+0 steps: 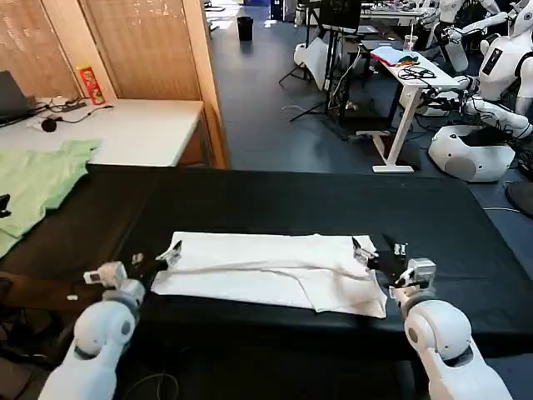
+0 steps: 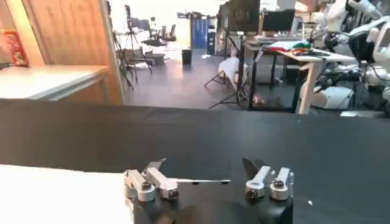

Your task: Fold and organize the clothes.

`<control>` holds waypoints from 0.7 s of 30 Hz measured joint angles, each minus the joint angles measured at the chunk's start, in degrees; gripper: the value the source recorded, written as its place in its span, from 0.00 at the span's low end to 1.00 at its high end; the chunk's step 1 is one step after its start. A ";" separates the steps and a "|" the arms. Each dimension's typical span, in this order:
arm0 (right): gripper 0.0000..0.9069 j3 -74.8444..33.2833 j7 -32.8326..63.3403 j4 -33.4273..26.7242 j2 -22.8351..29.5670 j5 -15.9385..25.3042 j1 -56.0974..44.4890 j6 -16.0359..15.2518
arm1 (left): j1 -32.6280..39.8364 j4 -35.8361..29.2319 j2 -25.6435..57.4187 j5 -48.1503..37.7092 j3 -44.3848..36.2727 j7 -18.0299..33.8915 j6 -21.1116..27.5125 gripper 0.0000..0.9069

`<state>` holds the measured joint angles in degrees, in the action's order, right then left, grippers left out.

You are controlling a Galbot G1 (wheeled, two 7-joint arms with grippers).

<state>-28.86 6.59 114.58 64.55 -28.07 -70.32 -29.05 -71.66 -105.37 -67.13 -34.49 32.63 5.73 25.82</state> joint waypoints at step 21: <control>0.97 0.10 -0.26 0.44 0.79 0.80 -0.39 0.29 | -2.98 0.20 -2.25 5.99 -0.97 -2.60 -1.28 0.23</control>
<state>-28.77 6.33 115.02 65.33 -27.27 -70.72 -28.77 -74.64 -105.17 -69.39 -28.49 31.66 3.13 24.54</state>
